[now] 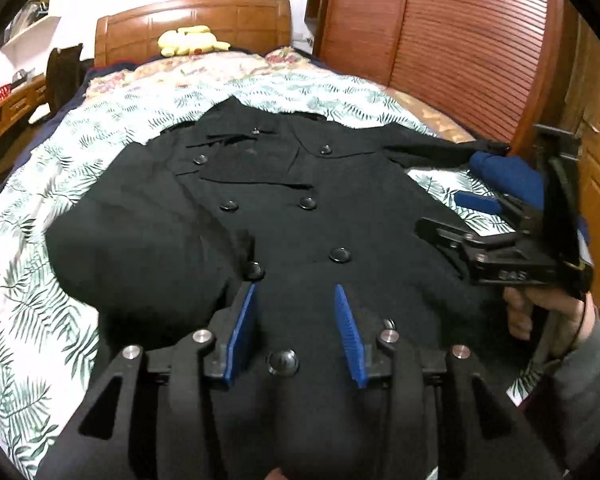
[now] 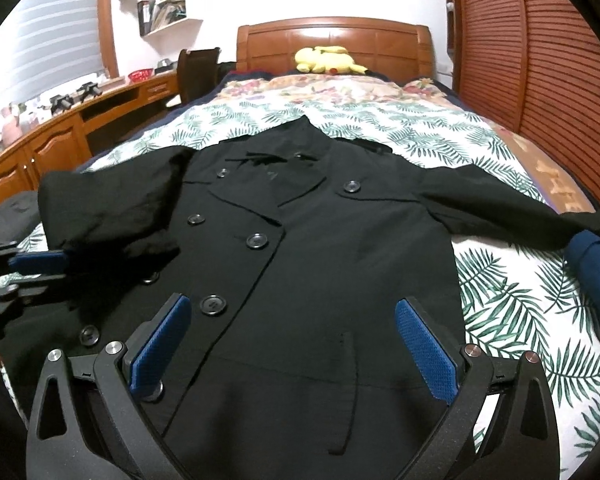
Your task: Fold large clothes
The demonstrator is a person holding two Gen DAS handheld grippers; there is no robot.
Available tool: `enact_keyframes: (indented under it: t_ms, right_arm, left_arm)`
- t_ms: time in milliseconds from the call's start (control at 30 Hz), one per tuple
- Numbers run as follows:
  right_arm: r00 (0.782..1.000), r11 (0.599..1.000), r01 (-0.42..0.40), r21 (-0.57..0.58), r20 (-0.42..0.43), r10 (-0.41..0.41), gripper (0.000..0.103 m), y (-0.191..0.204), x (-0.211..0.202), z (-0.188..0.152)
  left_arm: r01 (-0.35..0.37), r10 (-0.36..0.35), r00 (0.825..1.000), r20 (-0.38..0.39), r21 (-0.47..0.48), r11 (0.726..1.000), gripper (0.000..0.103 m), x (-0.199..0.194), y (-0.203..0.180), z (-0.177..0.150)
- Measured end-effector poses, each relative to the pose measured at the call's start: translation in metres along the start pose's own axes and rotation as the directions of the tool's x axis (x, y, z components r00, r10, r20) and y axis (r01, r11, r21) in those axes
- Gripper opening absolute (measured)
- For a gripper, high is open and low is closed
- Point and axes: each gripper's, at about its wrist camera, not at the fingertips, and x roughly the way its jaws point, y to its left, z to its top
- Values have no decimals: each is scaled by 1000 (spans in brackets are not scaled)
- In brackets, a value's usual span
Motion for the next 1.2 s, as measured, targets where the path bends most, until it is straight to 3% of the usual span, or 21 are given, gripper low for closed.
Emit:
enact_keyframes:
  t_ms: [233,467,733,1000,1100,1200]
  right_arm:
    - [1000,999,0,-43,1,0,103,19,1,-2]
    - [1000,996,-28,-83,10,29,103,53,7,5]
    - [992,969,-125,-212,-6,127,103,129,17,30]
    - [971,908,-236,-346,-121,206,103,213,59,40]
    - [975,889,-209,-408,-161,156,96,228,78,36]
    - [969,872,-218,-438,-204,140,61,225,92,31]
  left_arm:
    - [1,1,995,100,-21,1000,42,-50,21,-8]
    - [-97,113,980,165,-101,990,44,-79,77,-13]
    - [-211,248,954,169,-206,955,44,-97,132,-31]
    - [-210,258,951,173,-255,944,45,-102,148,-44]
    - [-188,240,954,179,-266,945,45,-101,148,-47]
    - [-156,210,961,179,-277,948,45,-96,143,-45]
